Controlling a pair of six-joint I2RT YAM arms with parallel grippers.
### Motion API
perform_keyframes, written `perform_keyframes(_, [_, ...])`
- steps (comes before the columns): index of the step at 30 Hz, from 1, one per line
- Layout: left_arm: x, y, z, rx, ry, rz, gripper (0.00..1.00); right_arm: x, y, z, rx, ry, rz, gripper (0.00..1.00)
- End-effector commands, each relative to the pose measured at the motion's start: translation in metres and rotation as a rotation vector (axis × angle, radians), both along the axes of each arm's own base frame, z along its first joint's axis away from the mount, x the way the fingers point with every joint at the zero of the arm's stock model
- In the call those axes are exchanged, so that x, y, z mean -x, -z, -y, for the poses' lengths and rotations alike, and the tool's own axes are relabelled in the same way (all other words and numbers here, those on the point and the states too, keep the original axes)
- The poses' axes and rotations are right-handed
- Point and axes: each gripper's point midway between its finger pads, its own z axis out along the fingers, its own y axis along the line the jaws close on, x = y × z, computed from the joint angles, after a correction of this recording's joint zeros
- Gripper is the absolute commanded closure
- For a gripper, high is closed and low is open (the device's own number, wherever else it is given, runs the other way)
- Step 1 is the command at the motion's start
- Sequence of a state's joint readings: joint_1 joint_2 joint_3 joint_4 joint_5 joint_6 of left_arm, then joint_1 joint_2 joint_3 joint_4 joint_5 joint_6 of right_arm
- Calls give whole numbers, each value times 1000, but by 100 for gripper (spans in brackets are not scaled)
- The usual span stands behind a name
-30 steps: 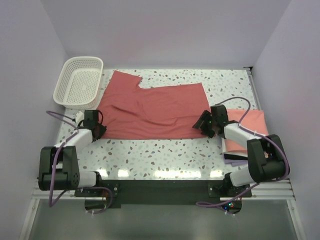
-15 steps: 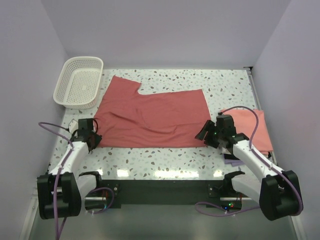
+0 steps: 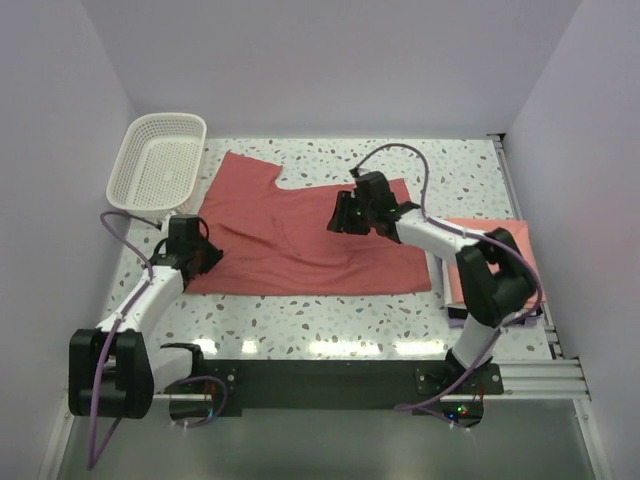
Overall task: Fold and stack the t-shirts
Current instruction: Fold the tshirt
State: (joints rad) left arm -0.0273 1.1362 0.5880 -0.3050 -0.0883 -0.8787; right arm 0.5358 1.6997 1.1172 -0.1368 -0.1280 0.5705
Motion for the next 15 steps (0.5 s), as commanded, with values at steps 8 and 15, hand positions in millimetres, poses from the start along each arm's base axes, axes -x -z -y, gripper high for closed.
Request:
perform_keyframes(8, [1,20,20,7,109,-41,78,-13,14,-117,-36,-257,63,55])
perform_keyframes(15, [10,33,22,18,121,-74,78,-2,42,-136,1,-281,25,55])
